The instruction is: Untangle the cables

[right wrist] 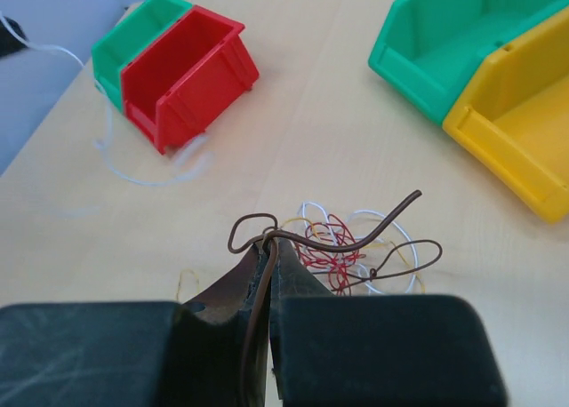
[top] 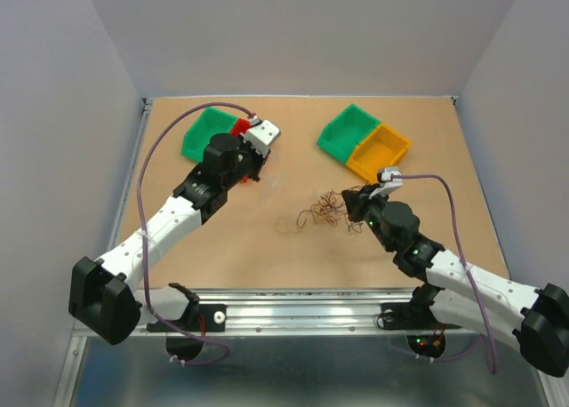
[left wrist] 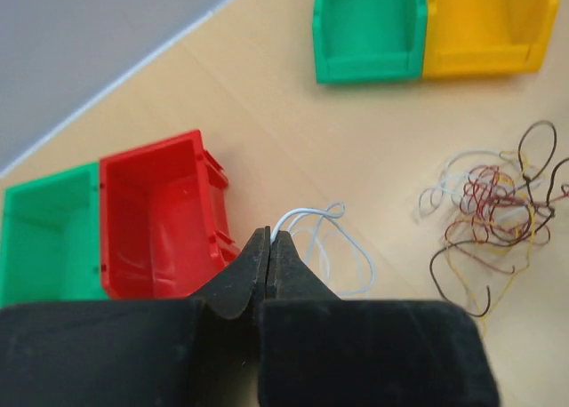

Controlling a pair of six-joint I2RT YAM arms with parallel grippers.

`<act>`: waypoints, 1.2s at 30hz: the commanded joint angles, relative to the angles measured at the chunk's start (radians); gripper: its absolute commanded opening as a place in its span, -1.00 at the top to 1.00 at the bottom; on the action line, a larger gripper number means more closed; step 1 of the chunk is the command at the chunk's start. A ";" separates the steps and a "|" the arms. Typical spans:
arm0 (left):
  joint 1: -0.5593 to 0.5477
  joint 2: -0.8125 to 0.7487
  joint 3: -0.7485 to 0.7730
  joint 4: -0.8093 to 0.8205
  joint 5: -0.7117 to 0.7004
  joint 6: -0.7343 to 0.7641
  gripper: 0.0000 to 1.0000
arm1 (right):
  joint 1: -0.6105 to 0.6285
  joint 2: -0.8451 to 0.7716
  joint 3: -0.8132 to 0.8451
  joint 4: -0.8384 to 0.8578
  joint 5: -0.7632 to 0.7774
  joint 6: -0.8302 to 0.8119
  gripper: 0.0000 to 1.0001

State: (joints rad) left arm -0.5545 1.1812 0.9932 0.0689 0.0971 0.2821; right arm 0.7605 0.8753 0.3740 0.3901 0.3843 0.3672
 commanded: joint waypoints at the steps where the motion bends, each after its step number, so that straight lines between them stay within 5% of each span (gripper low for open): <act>1: 0.002 0.009 -0.002 0.086 0.017 -0.003 1.00 | 0.000 0.048 0.094 -0.030 -0.050 -0.036 0.99; 7: 0.031 0.047 -0.002 0.152 -0.080 0.065 1.00 | 0.000 0.135 0.129 -0.011 -0.090 -0.039 0.99; 18: 0.228 0.080 0.139 0.140 0.059 0.149 1.00 | 0.000 0.183 0.149 0.004 -0.084 -0.045 0.99; 36: 0.284 0.411 0.259 0.235 0.030 0.181 1.00 | 0.000 0.175 0.126 0.012 -0.091 -0.043 0.99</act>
State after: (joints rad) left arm -0.2874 1.5818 1.1927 0.2222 0.1379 0.4488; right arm 0.7605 1.0607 0.4629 0.3668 0.3008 0.3355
